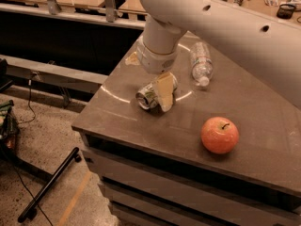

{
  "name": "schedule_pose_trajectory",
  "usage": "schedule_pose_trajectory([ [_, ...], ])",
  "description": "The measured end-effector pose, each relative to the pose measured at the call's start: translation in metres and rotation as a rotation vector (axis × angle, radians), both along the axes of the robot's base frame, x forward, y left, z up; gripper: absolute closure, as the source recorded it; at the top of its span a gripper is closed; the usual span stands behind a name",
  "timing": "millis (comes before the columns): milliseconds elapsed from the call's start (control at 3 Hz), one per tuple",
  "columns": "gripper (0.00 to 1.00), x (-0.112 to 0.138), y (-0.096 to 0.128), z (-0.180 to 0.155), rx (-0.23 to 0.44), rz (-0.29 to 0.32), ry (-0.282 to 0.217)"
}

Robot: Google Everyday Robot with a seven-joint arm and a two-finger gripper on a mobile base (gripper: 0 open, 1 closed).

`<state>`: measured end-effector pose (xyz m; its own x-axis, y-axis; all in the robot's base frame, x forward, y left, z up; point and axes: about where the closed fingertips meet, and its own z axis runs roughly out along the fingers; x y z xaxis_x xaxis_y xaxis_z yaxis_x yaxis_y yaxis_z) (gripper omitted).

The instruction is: Pick 7up can

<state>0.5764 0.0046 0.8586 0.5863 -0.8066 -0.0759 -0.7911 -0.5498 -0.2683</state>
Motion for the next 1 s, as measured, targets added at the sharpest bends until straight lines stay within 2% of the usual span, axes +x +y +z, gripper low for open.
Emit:
schedule_pose_trajectory([
  [333,0.02,0.0069,-0.0095,-0.0077,-0.003,-0.014,0.014],
  [667,0.12,0.0061,-0.0133,-0.0096,0.006,-0.012,0.014],
  [1000,0.35,0.0012,-0.0109,-0.0093,0.03,0.007,0.009],
])
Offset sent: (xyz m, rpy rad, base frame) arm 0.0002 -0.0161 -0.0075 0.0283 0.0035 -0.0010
